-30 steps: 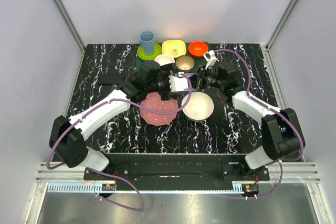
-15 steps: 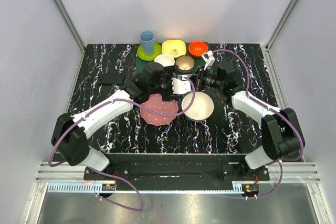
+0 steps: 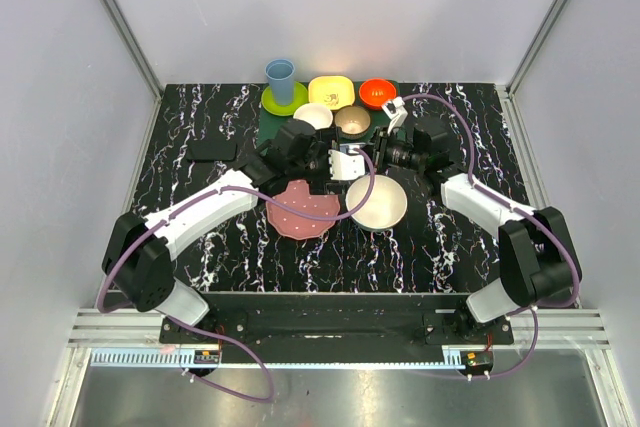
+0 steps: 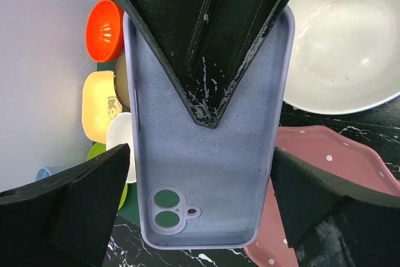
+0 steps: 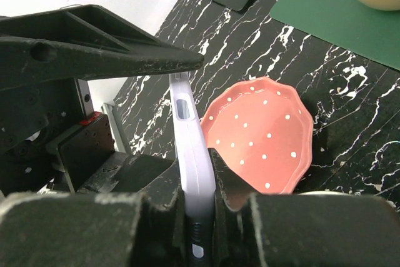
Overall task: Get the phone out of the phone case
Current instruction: Place the phone case at the center of the board.
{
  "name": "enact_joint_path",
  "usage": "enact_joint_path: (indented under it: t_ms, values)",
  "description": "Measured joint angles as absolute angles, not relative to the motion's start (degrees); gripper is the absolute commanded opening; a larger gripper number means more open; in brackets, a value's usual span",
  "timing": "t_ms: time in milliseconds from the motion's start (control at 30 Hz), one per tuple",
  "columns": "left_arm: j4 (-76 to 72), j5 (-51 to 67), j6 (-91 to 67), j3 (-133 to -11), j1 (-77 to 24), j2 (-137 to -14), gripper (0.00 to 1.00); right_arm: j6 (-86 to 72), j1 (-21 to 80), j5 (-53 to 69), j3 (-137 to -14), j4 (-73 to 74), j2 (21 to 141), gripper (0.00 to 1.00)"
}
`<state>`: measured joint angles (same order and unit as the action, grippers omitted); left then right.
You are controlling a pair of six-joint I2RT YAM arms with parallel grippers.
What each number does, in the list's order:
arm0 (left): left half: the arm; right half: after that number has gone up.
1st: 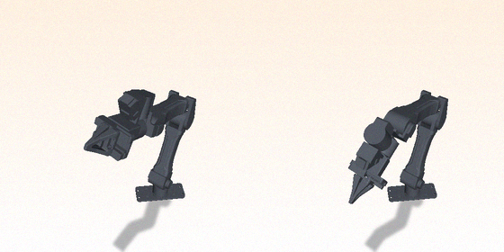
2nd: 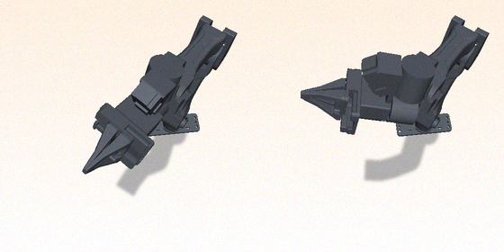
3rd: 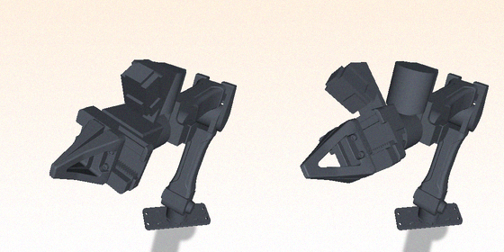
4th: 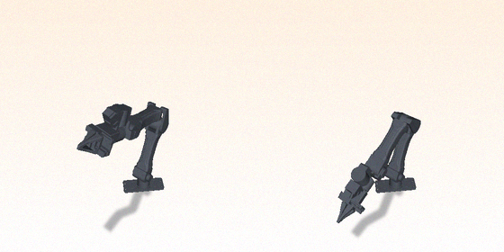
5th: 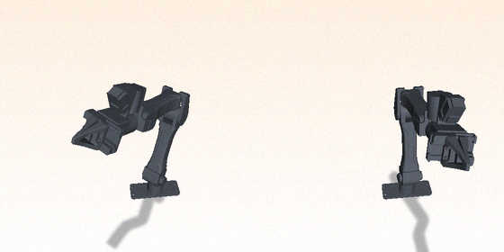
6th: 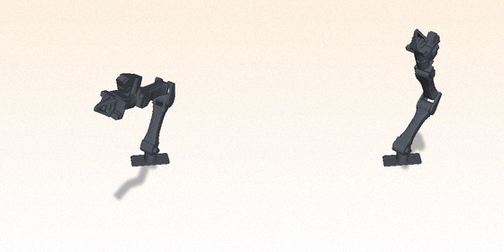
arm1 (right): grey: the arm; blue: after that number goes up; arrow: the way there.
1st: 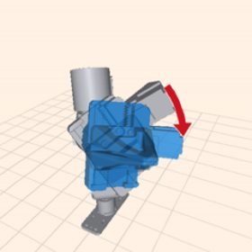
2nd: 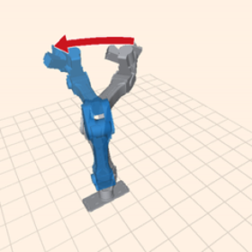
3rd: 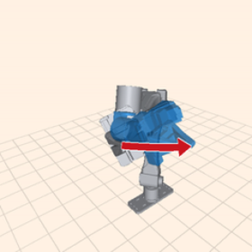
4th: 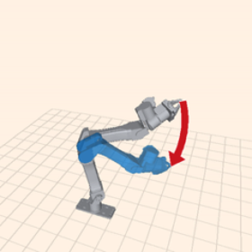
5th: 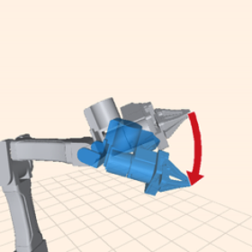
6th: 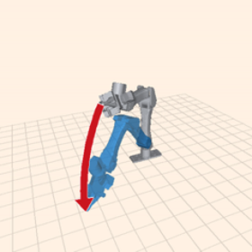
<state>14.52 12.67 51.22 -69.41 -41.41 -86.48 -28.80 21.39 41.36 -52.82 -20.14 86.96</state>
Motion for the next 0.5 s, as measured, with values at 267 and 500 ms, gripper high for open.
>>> enact_joint_path:
  t_ms: [267, 500]
  values:
    - [14.46, 11.6, 51.29, -69.41, -41.43, -87.18, 0.99, -29.41, 21.54, 41.76, -52.82, -20.36, 86.24, 0.0]
    - [14.46, 11.07, 51.44, -69.43, -41.43, -87.55, 0.97, -30.02, 21.76, 43.07, -52.82, -21.21, 86.19, 0.0]
